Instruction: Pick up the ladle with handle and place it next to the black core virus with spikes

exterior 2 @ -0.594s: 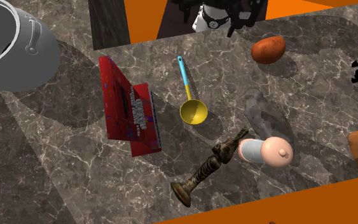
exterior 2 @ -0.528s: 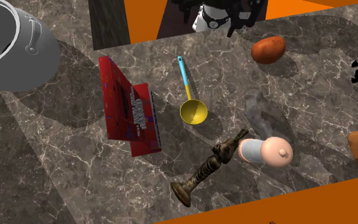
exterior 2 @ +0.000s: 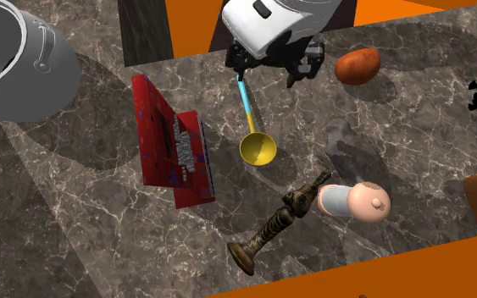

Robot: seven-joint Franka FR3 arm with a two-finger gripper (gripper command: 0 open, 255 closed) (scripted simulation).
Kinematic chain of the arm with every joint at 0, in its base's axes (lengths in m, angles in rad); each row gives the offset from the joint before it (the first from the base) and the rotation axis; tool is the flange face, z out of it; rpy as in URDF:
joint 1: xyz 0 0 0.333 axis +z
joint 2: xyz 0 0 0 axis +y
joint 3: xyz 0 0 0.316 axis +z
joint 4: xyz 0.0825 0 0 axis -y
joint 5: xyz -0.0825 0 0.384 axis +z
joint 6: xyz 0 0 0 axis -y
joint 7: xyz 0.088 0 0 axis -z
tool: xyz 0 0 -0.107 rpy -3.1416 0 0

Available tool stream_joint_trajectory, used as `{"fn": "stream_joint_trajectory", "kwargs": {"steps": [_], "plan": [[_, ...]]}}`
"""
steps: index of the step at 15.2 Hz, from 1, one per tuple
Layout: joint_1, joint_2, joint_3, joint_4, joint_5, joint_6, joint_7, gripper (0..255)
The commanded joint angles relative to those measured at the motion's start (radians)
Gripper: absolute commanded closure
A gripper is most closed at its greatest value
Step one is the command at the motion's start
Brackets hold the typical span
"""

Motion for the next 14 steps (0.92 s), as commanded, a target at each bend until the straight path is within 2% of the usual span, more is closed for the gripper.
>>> {"fn": "stream_joint_trajectory", "kwargs": {"steps": [1,8,14], "plan": [[0.009,0.029,-0.013,-0.052,-0.027,0.106,-0.049,0],[0.030,0.217,-0.046,-0.163,-0.130,0.475,-0.176,0],[0.016,0.301,-0.054,-0.186,-0.153,0.583,-0.164,0]]}}
